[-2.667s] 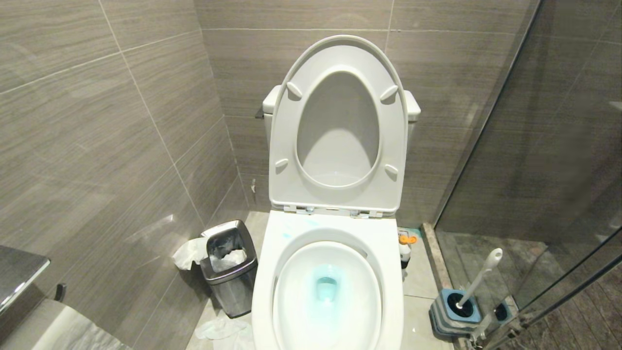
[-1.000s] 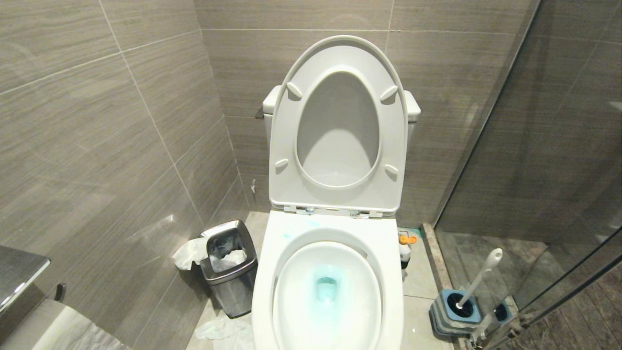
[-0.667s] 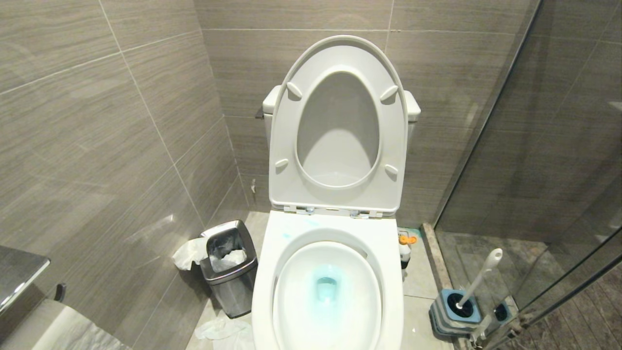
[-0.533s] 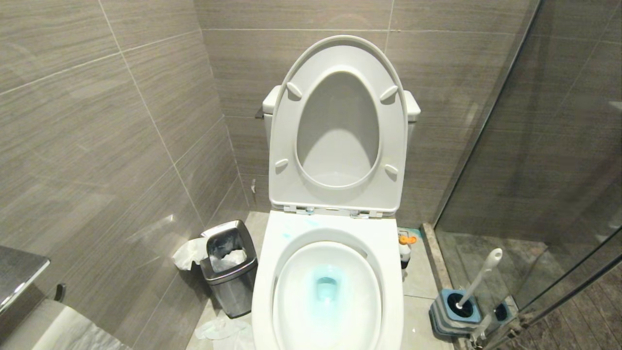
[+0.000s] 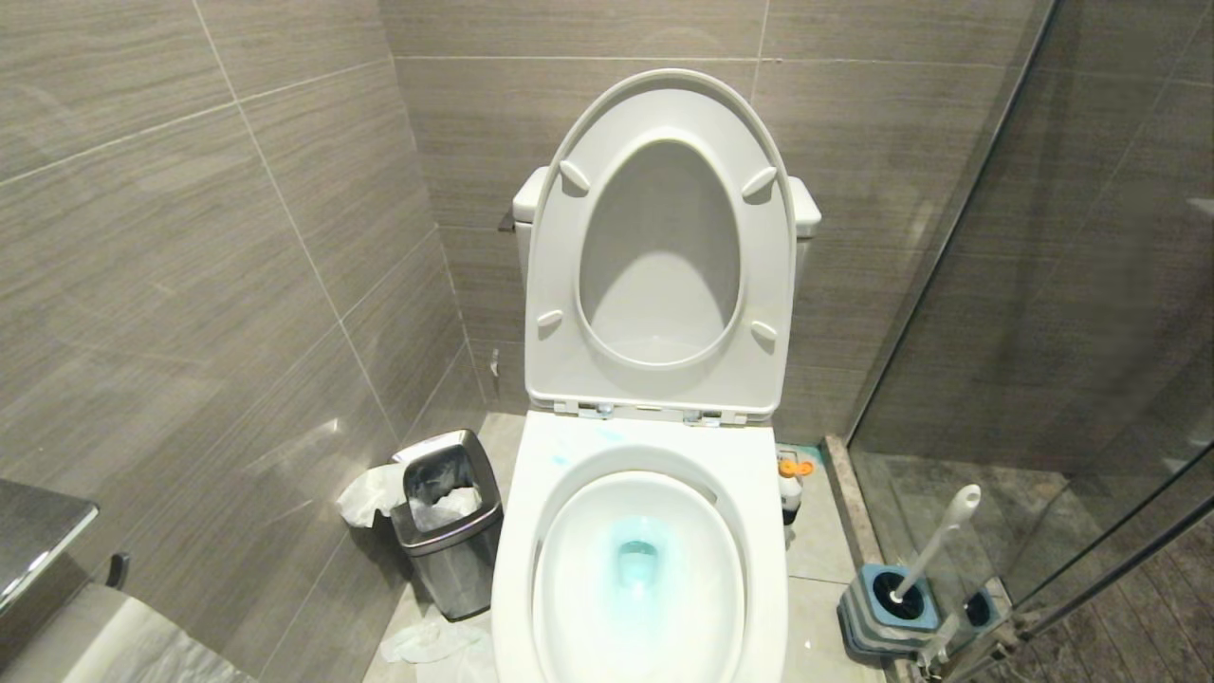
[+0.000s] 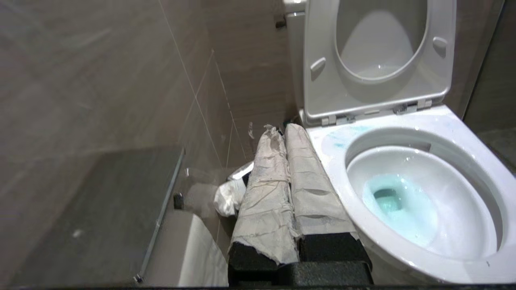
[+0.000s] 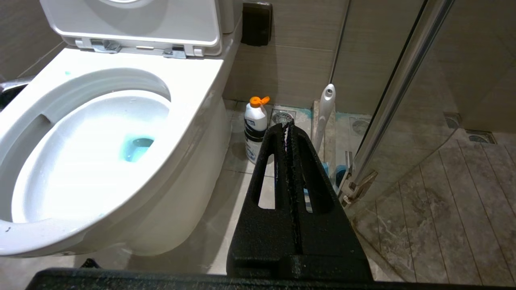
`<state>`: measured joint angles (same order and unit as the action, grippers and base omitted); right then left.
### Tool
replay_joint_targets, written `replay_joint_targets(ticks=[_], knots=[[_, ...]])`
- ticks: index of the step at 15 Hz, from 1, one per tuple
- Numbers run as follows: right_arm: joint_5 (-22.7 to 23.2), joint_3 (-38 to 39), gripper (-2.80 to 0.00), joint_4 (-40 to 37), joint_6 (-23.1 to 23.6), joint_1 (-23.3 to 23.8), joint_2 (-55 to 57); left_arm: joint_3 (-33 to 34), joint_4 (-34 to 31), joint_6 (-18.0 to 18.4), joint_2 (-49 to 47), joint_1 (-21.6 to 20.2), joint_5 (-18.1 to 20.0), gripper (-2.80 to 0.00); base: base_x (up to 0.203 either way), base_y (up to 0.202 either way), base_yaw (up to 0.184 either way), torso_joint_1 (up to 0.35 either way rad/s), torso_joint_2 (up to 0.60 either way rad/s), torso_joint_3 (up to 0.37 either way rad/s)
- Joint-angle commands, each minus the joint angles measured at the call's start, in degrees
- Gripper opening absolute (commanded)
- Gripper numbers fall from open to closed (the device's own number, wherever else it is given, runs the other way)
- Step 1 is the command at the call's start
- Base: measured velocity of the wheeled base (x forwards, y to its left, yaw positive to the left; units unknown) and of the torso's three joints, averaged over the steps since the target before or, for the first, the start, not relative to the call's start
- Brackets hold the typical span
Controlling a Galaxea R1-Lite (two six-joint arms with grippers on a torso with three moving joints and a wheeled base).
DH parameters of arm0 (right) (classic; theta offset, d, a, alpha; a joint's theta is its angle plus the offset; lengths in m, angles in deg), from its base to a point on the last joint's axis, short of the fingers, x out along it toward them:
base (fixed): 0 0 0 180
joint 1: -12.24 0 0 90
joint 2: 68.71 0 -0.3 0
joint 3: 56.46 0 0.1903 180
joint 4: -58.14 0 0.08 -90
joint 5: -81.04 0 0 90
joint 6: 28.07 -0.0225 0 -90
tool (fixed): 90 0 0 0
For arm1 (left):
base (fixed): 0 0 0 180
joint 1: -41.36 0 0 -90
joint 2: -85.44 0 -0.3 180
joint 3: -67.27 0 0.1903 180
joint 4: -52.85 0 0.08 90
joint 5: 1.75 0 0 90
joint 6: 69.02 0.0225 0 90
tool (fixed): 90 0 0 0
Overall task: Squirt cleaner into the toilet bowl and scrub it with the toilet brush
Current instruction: Flush the toilet
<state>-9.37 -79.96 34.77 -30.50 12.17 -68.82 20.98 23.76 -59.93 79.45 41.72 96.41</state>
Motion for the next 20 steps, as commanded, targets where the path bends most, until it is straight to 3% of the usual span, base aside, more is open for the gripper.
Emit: replay_joint_targets(ticks=[1,7,11,16,20], knots=[[-0.02,0.05,-2.8,0.0,-0.04,-0.01,0.11,-5.51,0.48,0.08,-8.78,0.19,0.16,-2.8,0.0,0.0,0.0,0.0,0.0,0.0],[-0.02,0.05,-2.8,0.0,-0.04,-0.01,0.11,-18.72,5.59,0.04,-28.3,7.49,0.2,-2.8,0.0,0.0,0.0,0.0,0.0,0.0],[-0.02,-0.04,-2.8,0.0,-0.04,-0.01,0.11,-32.78,6.68,0.01,-44.33,10.24,1.64,-2.8,0.0,0.0,0.0,0.0,0.0,0.0],[-0.02,-0.04,-2.8,0.0,-0.04,-0.01,0.11,-45.79,19.03,0.71,-61.78,11.16,5.4,-2.8,0.0,0.0,0.0,0.0,0.0,0.0],[-0.02,-0.04,-2.8,0.0,-0.04,-0.01,0.11,-53.34,21.46,0.71,-68.82,10.49,7.76,-2.8,0.0,0.0,0.0,0.0,0.0,0.0]])
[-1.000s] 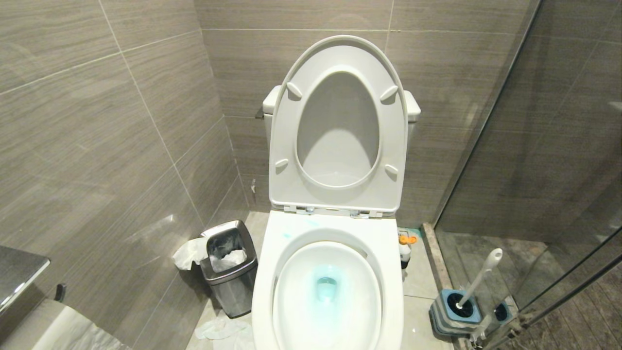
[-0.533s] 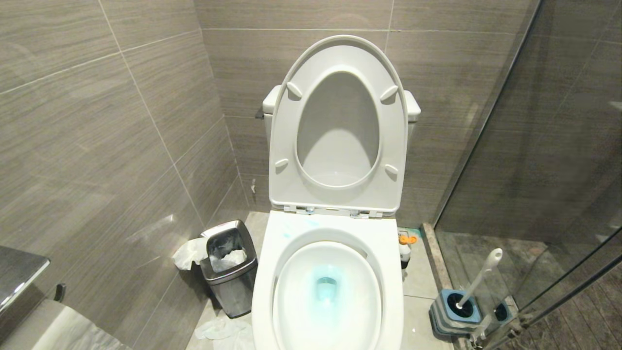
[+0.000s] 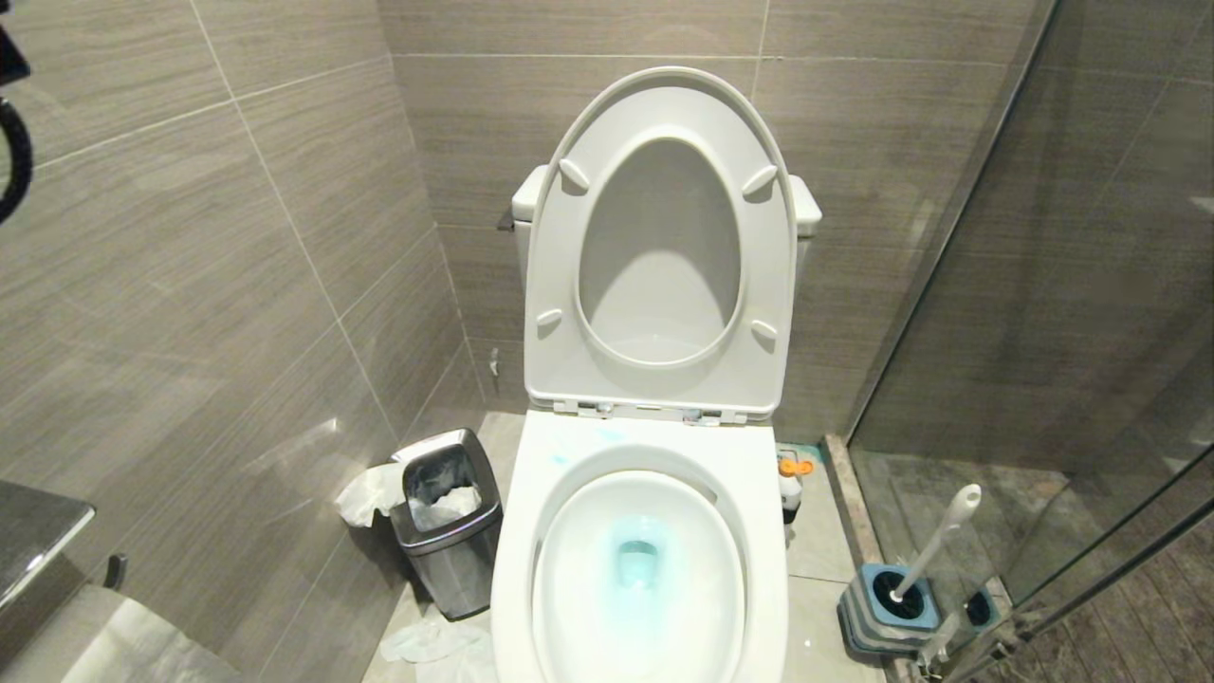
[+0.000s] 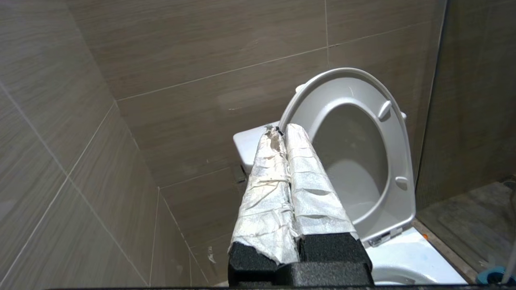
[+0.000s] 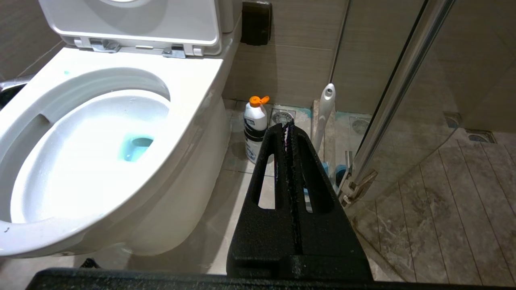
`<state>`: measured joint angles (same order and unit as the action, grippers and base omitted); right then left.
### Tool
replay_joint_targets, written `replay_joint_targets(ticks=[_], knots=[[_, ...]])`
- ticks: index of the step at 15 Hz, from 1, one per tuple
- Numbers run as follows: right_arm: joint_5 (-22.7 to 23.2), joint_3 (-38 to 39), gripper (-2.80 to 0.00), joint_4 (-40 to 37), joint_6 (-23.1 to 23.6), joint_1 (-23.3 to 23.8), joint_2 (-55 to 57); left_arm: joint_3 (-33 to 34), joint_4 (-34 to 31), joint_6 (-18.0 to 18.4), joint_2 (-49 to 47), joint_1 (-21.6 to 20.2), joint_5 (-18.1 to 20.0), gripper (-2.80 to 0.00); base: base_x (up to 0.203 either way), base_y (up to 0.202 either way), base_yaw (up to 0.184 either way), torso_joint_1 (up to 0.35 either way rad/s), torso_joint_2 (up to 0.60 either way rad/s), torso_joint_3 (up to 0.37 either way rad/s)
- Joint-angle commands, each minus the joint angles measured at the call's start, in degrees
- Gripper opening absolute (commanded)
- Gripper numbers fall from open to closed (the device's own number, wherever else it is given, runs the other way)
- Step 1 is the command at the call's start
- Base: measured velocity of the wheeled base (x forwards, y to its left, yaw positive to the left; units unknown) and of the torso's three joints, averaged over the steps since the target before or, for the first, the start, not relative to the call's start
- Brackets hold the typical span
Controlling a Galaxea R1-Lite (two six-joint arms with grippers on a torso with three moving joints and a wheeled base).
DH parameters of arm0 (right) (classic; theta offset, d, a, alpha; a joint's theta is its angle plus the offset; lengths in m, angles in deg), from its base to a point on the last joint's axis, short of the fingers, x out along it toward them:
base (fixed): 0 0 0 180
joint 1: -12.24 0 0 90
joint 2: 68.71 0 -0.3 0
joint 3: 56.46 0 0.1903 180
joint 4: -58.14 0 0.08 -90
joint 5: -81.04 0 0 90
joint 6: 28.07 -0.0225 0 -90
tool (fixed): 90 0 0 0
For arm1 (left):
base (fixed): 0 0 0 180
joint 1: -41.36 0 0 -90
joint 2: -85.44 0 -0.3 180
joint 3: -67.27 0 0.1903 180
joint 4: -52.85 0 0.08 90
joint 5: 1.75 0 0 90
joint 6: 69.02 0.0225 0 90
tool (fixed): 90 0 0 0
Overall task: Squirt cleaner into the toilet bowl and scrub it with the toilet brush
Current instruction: Flush the toilet
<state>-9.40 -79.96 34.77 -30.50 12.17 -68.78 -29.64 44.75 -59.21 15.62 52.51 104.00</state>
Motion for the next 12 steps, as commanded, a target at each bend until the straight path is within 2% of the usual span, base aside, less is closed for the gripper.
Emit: replay_joint_targets(ticks=[1,4,8,12], knots=[[0.01,0.05,-2.8,0.0,-0.03,-0.01,0.07,-4.16,0.96,-0.23,-6.26,-0.43,0.09,-2.8,0.0,0.0,0.0,0.0,0.0,0.0],[0.01,-0.03,-2.8,0.0,-0.03,-0.01,0.07,-8.31,1.24,-0.51,-9.29,-2.2,-0.36,-2.8,0.0,0.0,0.0,0.0,0.0,0.0],[0.01,0.05,-2.8,0.0,-0.03,-0.01,0.07,-8.62,4.85,-0.64,-12.18,-6.11,-0.37,-2.8,0.0,0.0,0.0,0.0,0.0,0.0],[0.01,-0.04,-2.8,0.0,-0.03,-0.01,0.07,-9.46,2.17,-0.67,-13.41,-6.43,-1.14,-2.8,0.0,0.0,0.0,0.0,0.0,0.0]])
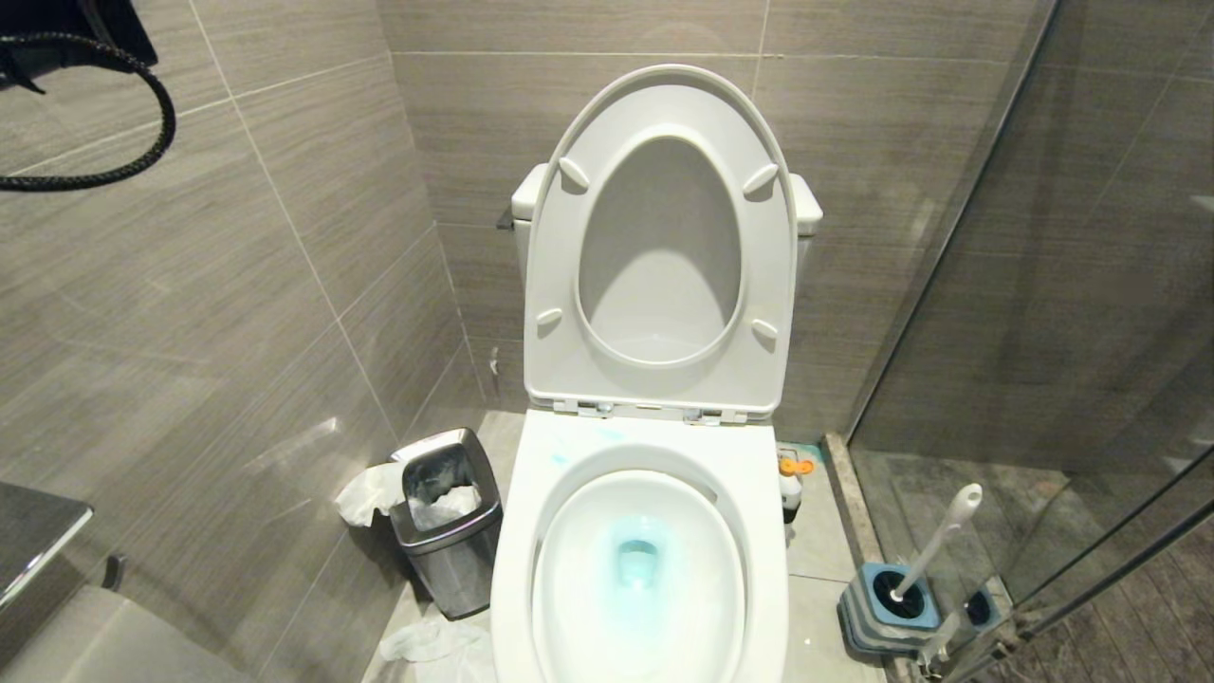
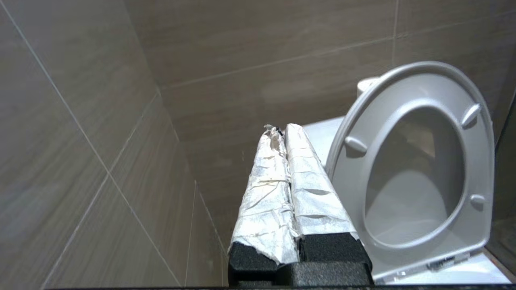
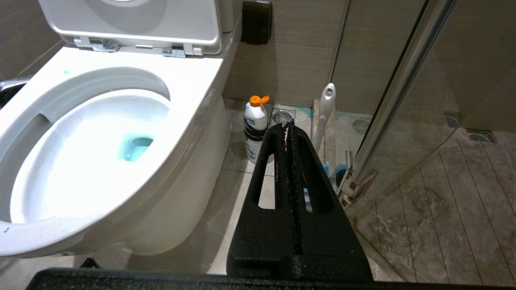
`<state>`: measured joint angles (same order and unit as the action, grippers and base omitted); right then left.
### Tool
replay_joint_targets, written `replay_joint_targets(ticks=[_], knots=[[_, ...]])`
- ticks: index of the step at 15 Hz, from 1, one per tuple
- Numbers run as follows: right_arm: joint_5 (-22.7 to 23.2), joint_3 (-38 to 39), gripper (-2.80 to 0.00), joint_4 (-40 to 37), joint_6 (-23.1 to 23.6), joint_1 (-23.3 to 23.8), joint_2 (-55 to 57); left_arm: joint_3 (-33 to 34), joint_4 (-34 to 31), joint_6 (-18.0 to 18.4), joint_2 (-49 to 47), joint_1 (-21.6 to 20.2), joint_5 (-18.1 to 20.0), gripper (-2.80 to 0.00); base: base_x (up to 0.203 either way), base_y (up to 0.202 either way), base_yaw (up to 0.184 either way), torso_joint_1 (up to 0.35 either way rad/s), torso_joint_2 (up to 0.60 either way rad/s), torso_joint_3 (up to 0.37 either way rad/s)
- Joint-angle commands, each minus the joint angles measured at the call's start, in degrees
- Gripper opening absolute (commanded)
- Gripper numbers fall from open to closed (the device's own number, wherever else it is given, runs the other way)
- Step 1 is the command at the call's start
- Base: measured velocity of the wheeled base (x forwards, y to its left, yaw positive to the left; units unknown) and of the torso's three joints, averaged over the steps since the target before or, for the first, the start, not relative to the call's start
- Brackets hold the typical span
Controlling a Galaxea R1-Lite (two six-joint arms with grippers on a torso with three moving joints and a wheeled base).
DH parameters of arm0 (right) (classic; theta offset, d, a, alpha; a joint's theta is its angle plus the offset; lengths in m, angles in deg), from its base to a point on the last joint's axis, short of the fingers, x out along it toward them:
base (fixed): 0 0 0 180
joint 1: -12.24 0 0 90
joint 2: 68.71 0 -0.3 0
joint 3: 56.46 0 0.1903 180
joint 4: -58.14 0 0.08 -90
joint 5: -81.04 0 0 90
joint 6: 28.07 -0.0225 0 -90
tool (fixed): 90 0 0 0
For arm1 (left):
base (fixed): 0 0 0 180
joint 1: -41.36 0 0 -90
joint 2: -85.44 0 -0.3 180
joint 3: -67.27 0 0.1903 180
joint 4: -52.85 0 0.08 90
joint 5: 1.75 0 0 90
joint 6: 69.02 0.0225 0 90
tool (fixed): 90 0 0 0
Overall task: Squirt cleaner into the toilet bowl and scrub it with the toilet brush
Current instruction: Flush the toilet
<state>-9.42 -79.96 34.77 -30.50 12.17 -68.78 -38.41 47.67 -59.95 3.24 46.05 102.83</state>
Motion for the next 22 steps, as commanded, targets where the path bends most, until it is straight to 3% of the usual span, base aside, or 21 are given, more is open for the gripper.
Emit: replay_joint_targets(ticks=[1,4,8,9,12,16,17,20,22], knots=[[0.02,-0.04,-2.8,0.0,-0.04,-0.01,0.07,-2.48,-2.09,0.05,-2.31,0.24,0.03,-2.8,0.0,0.0,0.0,0.0,0.0,0.0],[0.02,-0.04,-2.8,0.0,-0.04,-0.01,0.07,-10.72,-7.8,-2.47,-6.34,3.35,-0.9,-2.8,0.0,0.0,0.0,0.0,0.0,0.0],[0.02,0.04,-2.8,0.0,-0.04,-0.01,0.07,-28.71,-17.93,-6.65,-14.8,5.62,-4.14,-2.8,0.0,0.0,0.0,0.0,0.0,0.0],[0.02,0.05,-2.8,0.0,-0.04,-0.02,0.07,-30.29,-20.55,-7.05,-15.7,6.08,-4.3,-2.8,0.0,0.0,0.0,0.0,0.0,0.0],[0.02,-0.04,-2.8,0.0,-0.04,-0.01,0.07,-28.89,-25.22,-7.59,-16.44,6.74,-5.14,-2.8,0.0,0.0,0.0,0.0,0.0,0.0],[0.02,0.02,-2.8,0.0,-0.04,-0.01,0.07,-27.0,-25.76,-6.58,-15.37,7.59,-5.62,-2.8,0.0,0.0,0.0,0.0,0.0,0.0],[0.02,0.05,-2.8,0.0,-0.04,-0.01,0.07,-25.55,-25.97,-6.58,-14.81,7.99,-6.72,-2.8,0.0,0.0,0.0,0.0,0.0,0.0],[0.02,-0.04,-2.8,0.0,-0.04,-0.01,0.07,-24.0,-28.66,-6.49,-14.0,9.67,-14.89,-2.8,0.0,0.0,0.0,0.0,0.0,0.0],[0.02,-0.01,-2.8,0.0,-0.04,-0.01,0.07,-23.87,-32.72,-6.66,-12.78,9.9,-15.28,-2.8,0.0,0.0,0.0,0.0,0.0,0.0]])
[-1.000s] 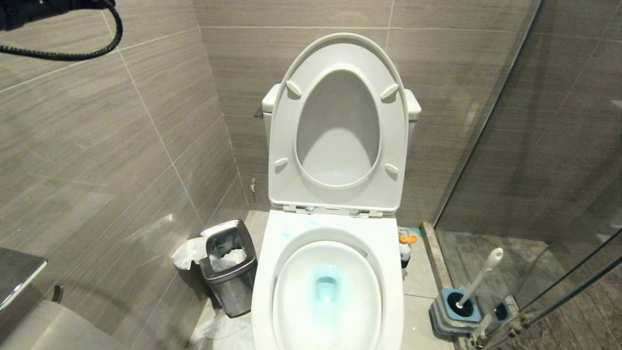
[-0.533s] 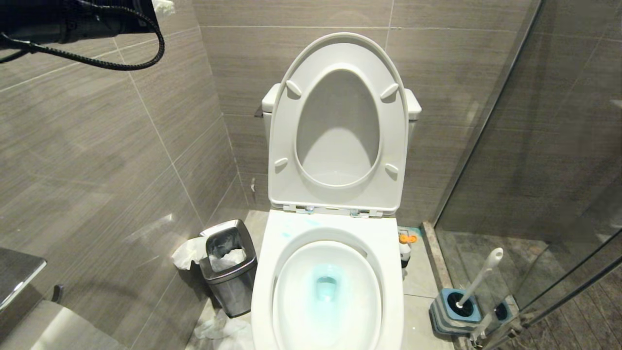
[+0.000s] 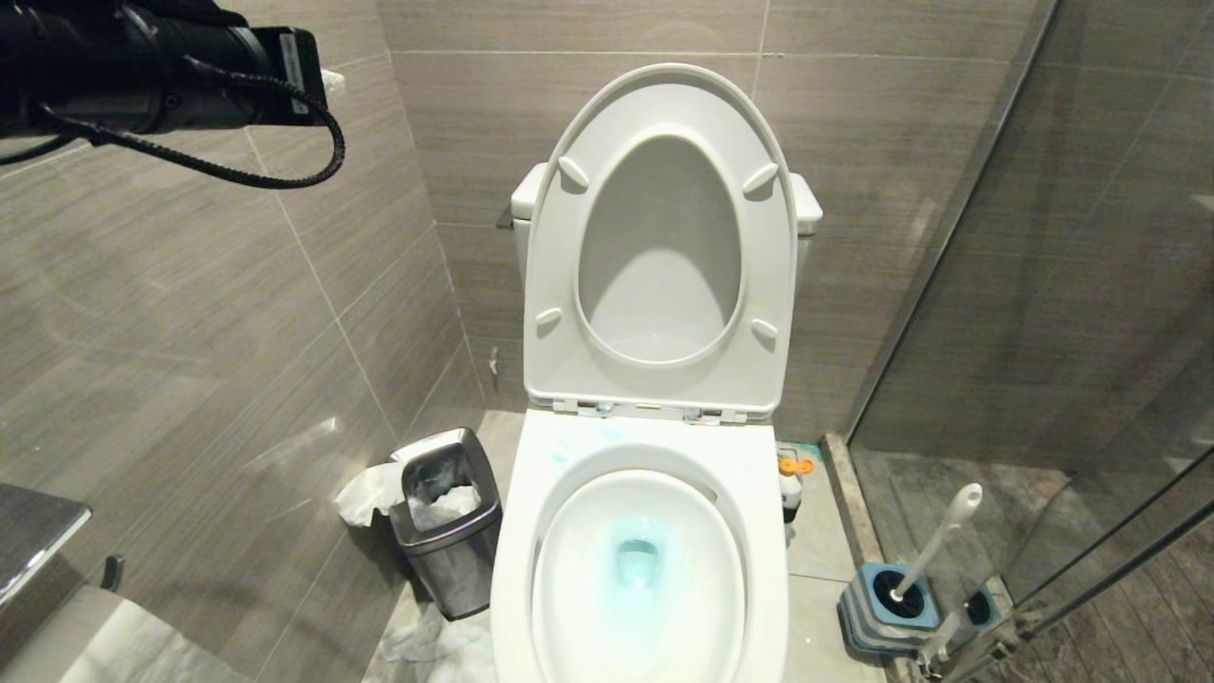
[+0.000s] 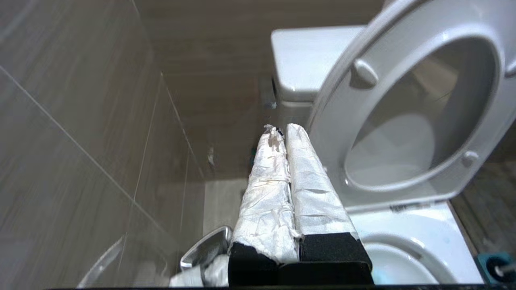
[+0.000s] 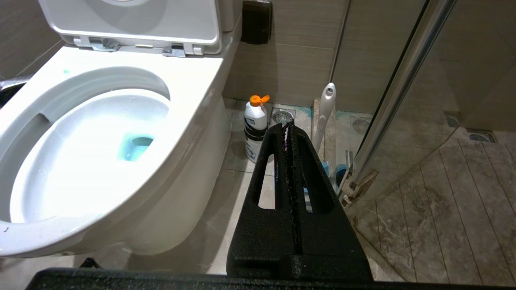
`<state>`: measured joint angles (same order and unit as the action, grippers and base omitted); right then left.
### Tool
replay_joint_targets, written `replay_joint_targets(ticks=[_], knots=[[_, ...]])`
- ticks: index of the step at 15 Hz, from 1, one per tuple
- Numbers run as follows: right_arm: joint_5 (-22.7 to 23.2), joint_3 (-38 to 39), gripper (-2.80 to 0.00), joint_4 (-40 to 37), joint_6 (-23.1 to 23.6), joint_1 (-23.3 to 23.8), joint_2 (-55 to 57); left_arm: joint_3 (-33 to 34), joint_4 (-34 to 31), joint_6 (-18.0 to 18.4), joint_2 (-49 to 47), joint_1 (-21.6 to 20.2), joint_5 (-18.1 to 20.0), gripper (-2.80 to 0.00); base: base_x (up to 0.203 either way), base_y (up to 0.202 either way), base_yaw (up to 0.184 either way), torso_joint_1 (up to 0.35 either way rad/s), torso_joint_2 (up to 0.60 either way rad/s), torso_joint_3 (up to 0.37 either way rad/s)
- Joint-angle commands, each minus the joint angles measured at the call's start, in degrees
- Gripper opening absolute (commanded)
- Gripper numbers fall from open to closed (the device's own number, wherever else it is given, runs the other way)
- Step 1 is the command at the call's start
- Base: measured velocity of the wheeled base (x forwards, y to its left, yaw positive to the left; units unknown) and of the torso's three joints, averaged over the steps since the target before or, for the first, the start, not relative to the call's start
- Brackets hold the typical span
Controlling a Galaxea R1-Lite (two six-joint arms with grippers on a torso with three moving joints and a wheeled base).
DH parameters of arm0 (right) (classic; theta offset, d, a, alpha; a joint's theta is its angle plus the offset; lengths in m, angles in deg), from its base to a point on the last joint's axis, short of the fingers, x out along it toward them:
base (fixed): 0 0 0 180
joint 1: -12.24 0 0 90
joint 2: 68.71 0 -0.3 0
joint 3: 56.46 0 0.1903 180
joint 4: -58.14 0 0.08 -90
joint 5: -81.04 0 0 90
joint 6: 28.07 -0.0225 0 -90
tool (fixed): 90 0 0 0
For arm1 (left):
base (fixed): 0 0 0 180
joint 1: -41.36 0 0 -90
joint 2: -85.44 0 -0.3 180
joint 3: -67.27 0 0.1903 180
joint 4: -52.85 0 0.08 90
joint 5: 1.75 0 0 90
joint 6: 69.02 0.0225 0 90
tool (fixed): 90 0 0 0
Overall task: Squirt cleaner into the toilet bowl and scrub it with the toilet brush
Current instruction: Flush the toilet
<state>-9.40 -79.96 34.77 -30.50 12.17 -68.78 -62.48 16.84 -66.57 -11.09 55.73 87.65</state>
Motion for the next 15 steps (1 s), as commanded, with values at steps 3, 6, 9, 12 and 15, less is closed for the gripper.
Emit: replay_joint_targets(ticks=[3,6,9,12,15], knots=[[0.0,-0.04,-2.8,0.0,-0.04,-0.01,0.07,0.3,-2.74,0.19,1.69,0.64,-0.33,-2.8,0.0,0.0,0.0,0.0,0.0,0.0],[0.0,-0.04,-2.8,0.0,-0.04,-0.01,0.07,1.22,-2.73,0.2,1.69,1.5,-1.76,-2.8,0.0,0.0,0.0,0.0,0.0,0.0],[0.0,-0.04,-2.8,0.0,-0.04,-0.01,0.07,1.94,-2.65,0.19,1.69,2.05,-4.03,-2.8,0.0,0.0,0.0,0.0,0.0,0.0],[0.0,-0.04,-2.8,0.0,-0.04,-0.01,0.07,1.97,-2.56,0.19,1.61,2.34,-4.06,-2.8,0.0,0.0,0.0,0.0,0.0,0.0],[0.0,0.02,-2.8,0.0,-0.04,-0.01,0.07,1.97,-2.56,0.19,1.42,2.34,-4.14,-2.8,0.0,0.0,0.0,0.001,0.0,-0.079]])
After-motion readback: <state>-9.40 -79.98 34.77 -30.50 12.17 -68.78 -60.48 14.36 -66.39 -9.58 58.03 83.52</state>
